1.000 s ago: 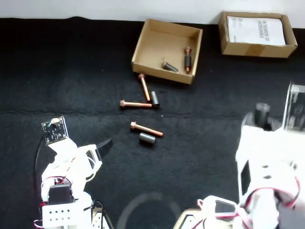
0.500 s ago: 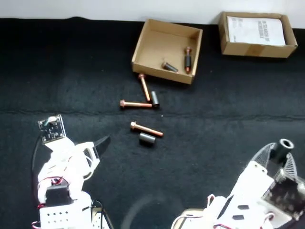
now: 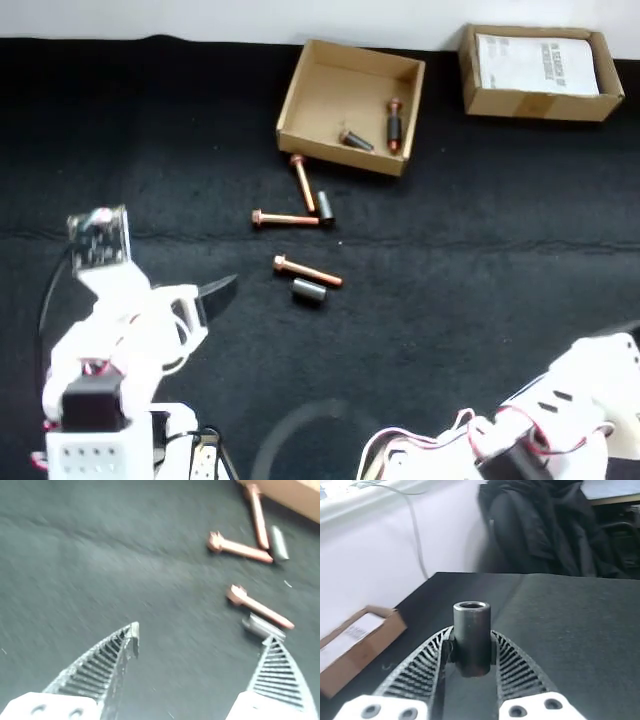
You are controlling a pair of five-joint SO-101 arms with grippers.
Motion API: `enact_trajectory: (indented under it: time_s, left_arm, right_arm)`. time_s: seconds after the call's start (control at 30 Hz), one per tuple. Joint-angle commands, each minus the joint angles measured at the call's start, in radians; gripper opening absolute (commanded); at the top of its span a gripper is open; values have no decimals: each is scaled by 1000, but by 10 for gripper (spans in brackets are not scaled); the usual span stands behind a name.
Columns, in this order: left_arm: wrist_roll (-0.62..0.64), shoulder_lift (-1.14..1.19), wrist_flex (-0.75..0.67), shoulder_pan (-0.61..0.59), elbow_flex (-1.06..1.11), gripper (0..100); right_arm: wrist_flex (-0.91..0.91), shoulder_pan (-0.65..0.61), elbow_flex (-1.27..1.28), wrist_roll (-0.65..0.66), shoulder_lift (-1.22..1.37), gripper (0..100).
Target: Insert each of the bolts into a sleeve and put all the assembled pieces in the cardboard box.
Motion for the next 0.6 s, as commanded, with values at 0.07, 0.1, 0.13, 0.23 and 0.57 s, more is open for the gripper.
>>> enact_trajectory:
  time_s: [0.07, 0.1, 0.13, 0.23, 0.57]
  left_arm:
    - [87, 358, 132, 166, -355, 372]
    - [95, 410, 155, 189, -404, 372]
    - [106, 464, 173, 211, -452, 372]
    - [150, 602, 195, 268, -567, 372]
    - [216, 1018, 124, 367, -825, 372]
  right_arm:
    - [-242, 70, 180, 81, -16, 7]
    - [-285, 70, 213, 109, -16, 7]
    - [-332, 68, 246, 141, -16, 7]
    - [-493, 56, 325, 218, -16, 7]
    - [-1004, -64, 561, 476, -16, 7]
